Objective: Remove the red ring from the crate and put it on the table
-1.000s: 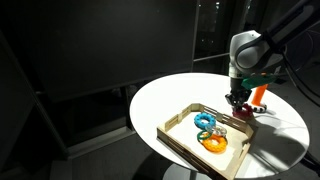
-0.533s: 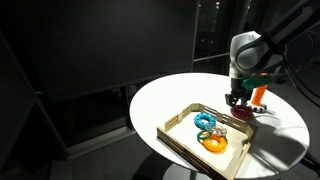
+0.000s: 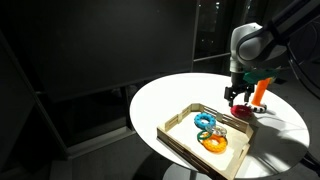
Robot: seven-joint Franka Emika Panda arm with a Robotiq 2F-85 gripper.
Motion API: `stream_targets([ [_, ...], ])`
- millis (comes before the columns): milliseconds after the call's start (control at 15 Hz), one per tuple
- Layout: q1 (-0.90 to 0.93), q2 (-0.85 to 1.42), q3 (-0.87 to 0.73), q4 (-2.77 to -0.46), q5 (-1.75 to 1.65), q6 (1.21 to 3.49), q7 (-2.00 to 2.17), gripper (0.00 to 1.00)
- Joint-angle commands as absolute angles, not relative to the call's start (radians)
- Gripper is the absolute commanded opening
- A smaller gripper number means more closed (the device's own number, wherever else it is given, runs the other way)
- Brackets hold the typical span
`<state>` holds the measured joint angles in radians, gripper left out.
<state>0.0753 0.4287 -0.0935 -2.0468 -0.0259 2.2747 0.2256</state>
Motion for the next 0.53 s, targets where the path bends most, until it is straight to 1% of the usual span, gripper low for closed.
stream_targets([
  [0, 0.062, 0.325, -0.066, -2.076, -0.038, 2.183, 0.184, 1.0],
  [467, 0.063, 0.171, -0.017, -2.068, -0.041, 1.948, 0.083, 1.0],
])
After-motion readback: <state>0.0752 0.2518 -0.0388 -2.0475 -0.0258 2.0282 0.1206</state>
